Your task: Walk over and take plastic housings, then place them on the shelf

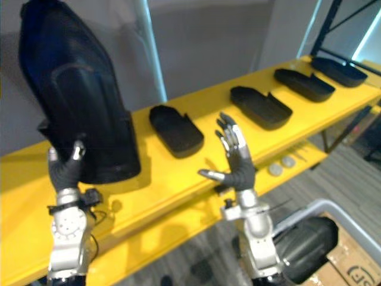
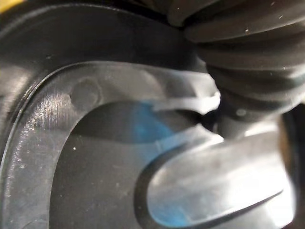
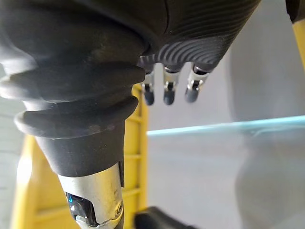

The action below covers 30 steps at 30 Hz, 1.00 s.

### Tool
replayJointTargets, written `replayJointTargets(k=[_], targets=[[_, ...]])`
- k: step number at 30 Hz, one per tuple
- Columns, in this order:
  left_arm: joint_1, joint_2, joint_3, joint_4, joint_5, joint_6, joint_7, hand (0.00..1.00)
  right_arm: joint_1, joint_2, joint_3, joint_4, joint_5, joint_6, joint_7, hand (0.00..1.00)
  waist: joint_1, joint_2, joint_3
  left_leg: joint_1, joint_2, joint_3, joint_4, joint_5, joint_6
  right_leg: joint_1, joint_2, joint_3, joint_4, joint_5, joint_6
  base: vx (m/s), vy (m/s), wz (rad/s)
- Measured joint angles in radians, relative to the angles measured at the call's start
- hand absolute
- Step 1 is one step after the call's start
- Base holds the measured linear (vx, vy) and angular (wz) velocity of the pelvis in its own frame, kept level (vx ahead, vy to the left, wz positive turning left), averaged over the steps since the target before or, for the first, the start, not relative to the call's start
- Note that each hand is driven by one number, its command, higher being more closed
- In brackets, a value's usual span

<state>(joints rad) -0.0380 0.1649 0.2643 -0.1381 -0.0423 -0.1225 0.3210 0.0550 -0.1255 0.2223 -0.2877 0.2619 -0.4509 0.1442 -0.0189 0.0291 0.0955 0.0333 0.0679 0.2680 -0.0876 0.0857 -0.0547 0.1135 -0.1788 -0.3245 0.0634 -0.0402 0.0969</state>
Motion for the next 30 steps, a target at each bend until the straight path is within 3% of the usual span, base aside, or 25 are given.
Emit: replayJointTargets(k=[4, 8, 11, 13, 14, 16, 19, 20, 22, 23, 24, 25, 26, 28, 30], targets=[[-0.012, 0.027, 0.036, 0.100, -0.042, 0.000, 0.051, 1.00, 0.021, -0.001, 0.076, -0.010, 0.000, 0.022, 0.015, 0.00, -0.016, 0.023, 0.004, -0.003, 0.006, 0.009, -0.002, 0.010, -0.015, -0.009, 0.007, 0.001, -0.009, -0.032, 0.018, -0.12, -0.031, -0.07], [-0.012, 0.029, 0.034, 0.095, -0.116, -0.032, 0.055, 1.00, 0.025, 0.004, 0.133, -0.008, 0.000, 0.021, 0.035, 0.00, -0.017, 0.018, -0.008, -0.022, 0.021, 0.002, -0.002, 0.021, -0.018, -0.018, 0.021, -0.002, -0.024, -0.024, 0.006, -0.01, -0.022, 0.02], [0.009, 0.003, -0.010, -0.002, -0.120, -0.032, 0.055, 1.00, 0.011, 0.017, 0.187, 0.032, 0.000, -0.006, 0.037, 0.00, -0.015, 0.005, -0.015, -0.050, 0.021, -0.022, -0.001, 0.034, -0.018, -0.023, 0.032, -0.022, -0.023, -0.004, 0.016, 0.08, -0.042, 0.25], [0.069, -0.068, -0.102, -0.122, -0.158, -0.027, 0.039, 1.00, -0.041, 0.026, 0.211, 0.092, -0.001, -0.016, 0.026, 0.00, -0.012, 0.004, -0.016, -0.068, 0.015, -0.101, 0.004, 0.046, -0.016, -0.004, 0.039, -0.030, -0.014, -0.010, 0.005, 0.05, -0.016, 0.83], [0.085, -0.088, -0.125, -0.141, -0.162, -0.026, 0.032, 1.00, -0.058, 0.029, 0.214, 0.111, -0.004, -0.019, 0.020, 0.00, -0.007, 0.004, -0.015, -0.071, 0.014, -0.124, 0.004, 0.051, -0.017, 0.004, 0.042, -0.031, -0.009, -0.017, -0.004, 0.05, -0.007, 1.03], [0.200, -0.153, -0.166, -0.202, -0.213, 0.008, 0.008, 1.00, -0.138, 0.043, 0.222, 0.200, -0.032, -0.023, -0.020, 0.00, 0.036, 0.007, -0.013, -0.075, 0.018, -0.211, 0.005, 0.067, -0.027, 0.039, 0.061, -0.035, 0.013, -0.053, -0.038, -0.02, -0.035, 1.03], [0.282, -0.161, -0.152, -0.206, -0.236, 0.029, -0.002, 1.00, -0.176, 0.046, 0.221, 0.224, -0.041, -0.024, -0.038, 0.00, 0.059, 0.007, -0.010, -0.104, 0.018, -0.267, 0.006, 0.083, -0.035, 0.045, 0.078, -0.040, 0.021, -0.095, -0.025, -0.08, -0.093, 0.84], [0.328, -0.175, -0.127, -0.205, -0.251, 0.035, -0.020, 1.00, -0.190, 0.042, 0.221, 0.233, -0.041, -0.024, -0.039, 0.00, 0.078, 0.018, 0.000, -0.120, 0.029, -0.277, 0.015, 0.079, -0.021, 0.044, 0.091, -0.064, 0.026, -0.100, -0.022, -0.13, -0.087, 0.63], [0.371, -0.173, -0.106, -0.205, -0.274, 0.033, -0.036, 1.00, -0.190, 0.038, 0.210, 0.233, -0.038, -0.024, -0.038, 0.00, 0.094, 0.007, 0.026, -0.204, 0.057, -0.217, 0.240, -0.018, 0.017, 0.051, 0.077, -0.095, 0.023, -0.104, -0.032, -0.15, -0.023, 0.34], [0.395, -0.174, -0.106, -0.205, -0.275, 0.017, -0.052, 1.00, -0.185, 0.031, 0.210, 0.231, -0.021, -0.024, -0.035, 0.00, 0.100, 0.009, 0.034, -0.252, 0.075, -0.175, 0.500, -0.134, 0.049, 0.056, 0.068, -0.088, 0.040, -0.114, -0.039, -0.12, 0.030, -0.11], [0.395, -0.174, -0.110, -0.206, -0.275, 0.010, -0.064, 1.00, -0.175, 0.028, 0.209, 0.222, -0.010, -0.027, -0.034, 0.00, 0.095, 0.020, 0.033, -0.248, 0.083, -0.152, 0.563, -0.173, 0.042, 0.058, 0.073, -0.078, 0.054, -0.122, -0.034, -0.10, 0.036, -0.12], [0.392, -0.173, -0.111, -0.209, -0.275, 0.001, -0.070, 1.00, -0.163, 0.028, 0.210, 0.213, 0.000, -0.034, -0.034, 0.00, 0.085, 0.034, 0.030, -0.241, 0.088, -0.145, 0.542, -0.185, 0.031, 0.056, 0.081, -0.073, 0.064, -0.128, -0.031, -0.06, 0.054, 0.09], [0.389, -0.173, -0.119, -0.221, -0.275, -0.011, -0.082, 1.00, -0.140, 0.032, 0.209, 0.201, 0.001, -0.052, -0.035, 0.00, 0.069, 0.049, 0.016, -0.220, 0.093, -0.152, 0.476, -0.219, -0.004, 0.043, 0.089, -0.076, 0.075, -0.138, -0.028, -0.07, 0.073, 0.15], [0.361, -0.156, -0.130, -0.247, -0.275, -0.037, -0.109, 1.00, -0.092, 0.055, 0.212, 0.191, 0.002, -0.070, -0.032, 0.00, 0.056, 0.006, 0.005, -0.182, 0.060, -0.114, 0.294, -0.144, -0.002, -0.016, 0.063, -0.027, 0.085, -0.134, -0.031, -0.05, 0.052, -0.05], [0.325, -0.153, -0.145, -0.247, -0.274, -0.045, -0.110, 1.00, -0.089, 0.059, 0.211, 0.187, 0.001, -0.073, -0.031, 0.00, 0.049, -0.004, 0.002, -0.153, 0.046, -0.099, 0.205, -0.081, 0.002, -0.026, 0.055, -0.019, 0.074, -0.112, -0.029, -0.01, 0.000, -0.07]])
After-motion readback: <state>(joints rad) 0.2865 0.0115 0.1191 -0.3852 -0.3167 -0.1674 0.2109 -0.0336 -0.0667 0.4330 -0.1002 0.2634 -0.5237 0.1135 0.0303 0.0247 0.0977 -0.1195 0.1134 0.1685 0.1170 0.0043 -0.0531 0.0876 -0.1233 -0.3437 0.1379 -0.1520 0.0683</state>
